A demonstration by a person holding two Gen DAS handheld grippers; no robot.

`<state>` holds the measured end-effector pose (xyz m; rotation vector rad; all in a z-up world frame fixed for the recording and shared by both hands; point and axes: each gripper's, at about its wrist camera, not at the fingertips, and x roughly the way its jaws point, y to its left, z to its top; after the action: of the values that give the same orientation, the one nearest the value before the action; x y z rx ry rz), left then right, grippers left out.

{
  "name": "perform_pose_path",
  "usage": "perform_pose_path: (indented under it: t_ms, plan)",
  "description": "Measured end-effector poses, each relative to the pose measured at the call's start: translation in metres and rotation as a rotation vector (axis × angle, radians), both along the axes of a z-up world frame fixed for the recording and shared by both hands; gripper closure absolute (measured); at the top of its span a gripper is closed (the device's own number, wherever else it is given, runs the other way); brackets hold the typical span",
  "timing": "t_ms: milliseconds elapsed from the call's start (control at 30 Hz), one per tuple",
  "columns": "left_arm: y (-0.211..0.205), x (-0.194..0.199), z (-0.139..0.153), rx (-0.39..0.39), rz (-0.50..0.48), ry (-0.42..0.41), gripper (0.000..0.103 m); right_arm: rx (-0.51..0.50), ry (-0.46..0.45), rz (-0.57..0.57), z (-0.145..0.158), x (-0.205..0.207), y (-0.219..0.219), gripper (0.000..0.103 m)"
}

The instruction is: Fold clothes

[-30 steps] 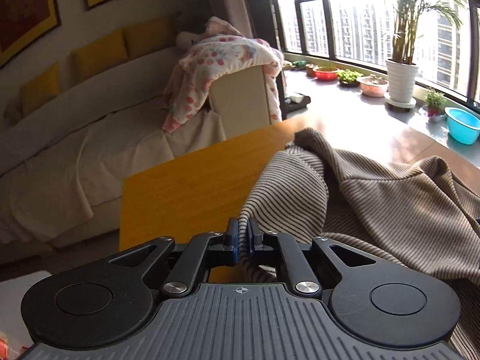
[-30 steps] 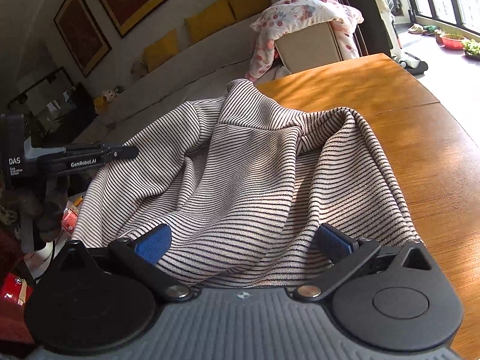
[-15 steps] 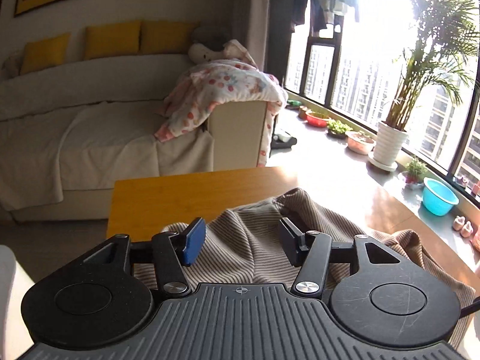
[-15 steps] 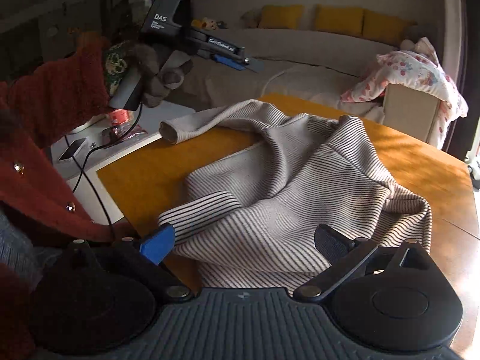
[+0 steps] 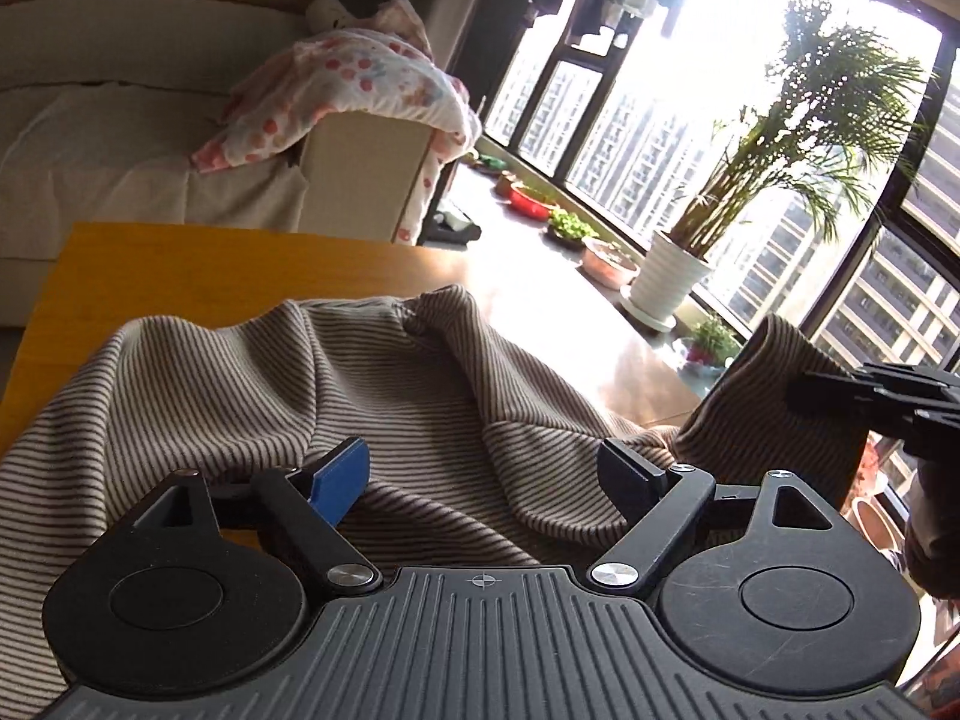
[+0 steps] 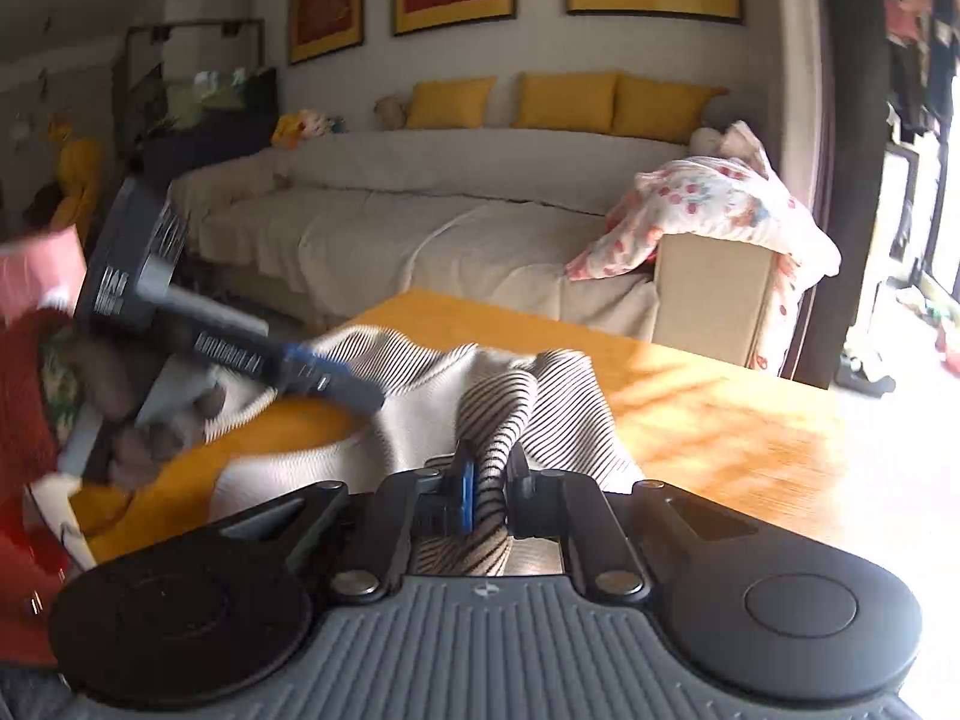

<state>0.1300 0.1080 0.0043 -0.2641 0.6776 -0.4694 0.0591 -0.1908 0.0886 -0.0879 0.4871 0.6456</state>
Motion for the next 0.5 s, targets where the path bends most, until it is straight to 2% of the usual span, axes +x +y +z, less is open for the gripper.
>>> perform_pose_path:
  t_ms: [33,67,100,200,300,367,500]
  plan:
    - [-0.002,0.005,-0.003,-0.021,-0.009,0.012,0.015,0.07,0.016,-0.046,0.013,0.019,-0.015,0.095]
    - [-0.004,0.011,-0.006,-0.01,-0.011,0.018,0.015,0.085,-0.007,-0.083,0.023,0.03,-0.022,0.095]
    - [-0.006,0.016,-0.008,0.002,-0.013,0.024,0.015,0.074,-0.077,-0.137,0.037,0.044,-0.03,0.096]
    - [-0.007,0.035,-0.015,0.031,0.006,0.046,0.014,-0.02,-0.3,-0.307,0.071,0.076,-0.049,0.096]
    - [-0.002,0.054,-0.02,0.056,0.046,0.058,0.014,-0.133,-0.48,-0.495,0.087,0.114,-0.069,0.098]
    - [0.001,0.067,-0.022,0.084,0.09,0.06,0.014,-0.186,-0.512,-0.576,0.088,0.136,-0.082,0.102]
    - [0.007,0.089,-0.026,0.132,0.168,0.066,0.014,-0.155,-0.441,-0.665,0.076,0.169,-0.106,0.102]
